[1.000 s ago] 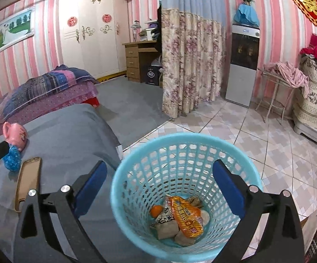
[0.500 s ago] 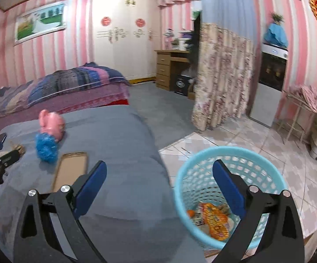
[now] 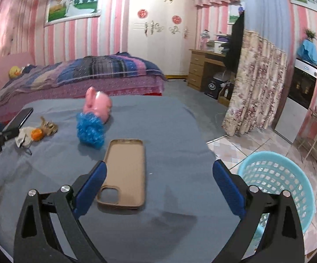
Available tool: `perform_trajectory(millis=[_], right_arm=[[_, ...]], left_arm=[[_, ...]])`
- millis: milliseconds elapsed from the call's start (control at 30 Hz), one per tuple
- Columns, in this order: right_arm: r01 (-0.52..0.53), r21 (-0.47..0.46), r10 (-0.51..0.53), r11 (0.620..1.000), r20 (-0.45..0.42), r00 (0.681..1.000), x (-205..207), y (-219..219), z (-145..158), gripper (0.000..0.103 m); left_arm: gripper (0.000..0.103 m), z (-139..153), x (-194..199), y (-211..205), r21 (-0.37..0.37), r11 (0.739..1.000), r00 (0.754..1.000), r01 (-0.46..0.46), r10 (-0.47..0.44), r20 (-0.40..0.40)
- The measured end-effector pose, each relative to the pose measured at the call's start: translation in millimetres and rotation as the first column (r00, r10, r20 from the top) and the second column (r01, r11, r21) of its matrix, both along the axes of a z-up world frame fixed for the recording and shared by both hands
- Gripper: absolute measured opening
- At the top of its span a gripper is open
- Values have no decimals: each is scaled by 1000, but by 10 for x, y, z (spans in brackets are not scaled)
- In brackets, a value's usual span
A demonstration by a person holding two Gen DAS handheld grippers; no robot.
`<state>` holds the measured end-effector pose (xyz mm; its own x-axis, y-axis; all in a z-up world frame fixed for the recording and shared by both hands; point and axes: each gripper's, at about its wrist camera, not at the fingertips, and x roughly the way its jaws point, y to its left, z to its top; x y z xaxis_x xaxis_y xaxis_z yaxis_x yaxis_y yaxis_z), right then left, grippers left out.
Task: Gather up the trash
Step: 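Move both open tools back over the table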
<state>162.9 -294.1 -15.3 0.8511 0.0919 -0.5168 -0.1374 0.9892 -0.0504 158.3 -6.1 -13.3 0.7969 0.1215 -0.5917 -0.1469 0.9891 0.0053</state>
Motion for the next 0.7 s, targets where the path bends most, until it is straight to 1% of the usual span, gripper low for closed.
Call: perform_trajectory(millis=[133,233,333,400,433,533,600,700], right_arm=[[-38,-7,38,999,-15,999,44,157,-52,95],[-70,-13,70,997,-43,997,91,300,-136,95],[-88,-18,87,996,-64,994,119,390,-198,95],[-100,-5,100,995,-81,992,140,450,-245,95],[-108,12,109,994,-95,989,168,485,-271,95],[-114,14,115,993,-108,987,204,550,-322,95],[-114,0,113,993,-115,987,222,606,-370,95],[-112,5,112,994,-130,985,255,643,-419,95]], left_arm=[[97,-65,-33,238,-5,999,999,-42,42,-13],[97,-130,-39,374,-10,998,998,-61,61,-25],[97,-224,-26,510,-17,997,996,-77,76,-51],[97,-295,-6,569,-17,996,994,-86,84,-71],[97,-320,11,593,-15,996,993,-87,85,-80],[97,-346,41,632,-15,996,993,-84,83,-84],[97,-380,91,674,-28,997,993,-76,73,-90],[97,-446,204,729,-49,996,991,-75,69,-117]])
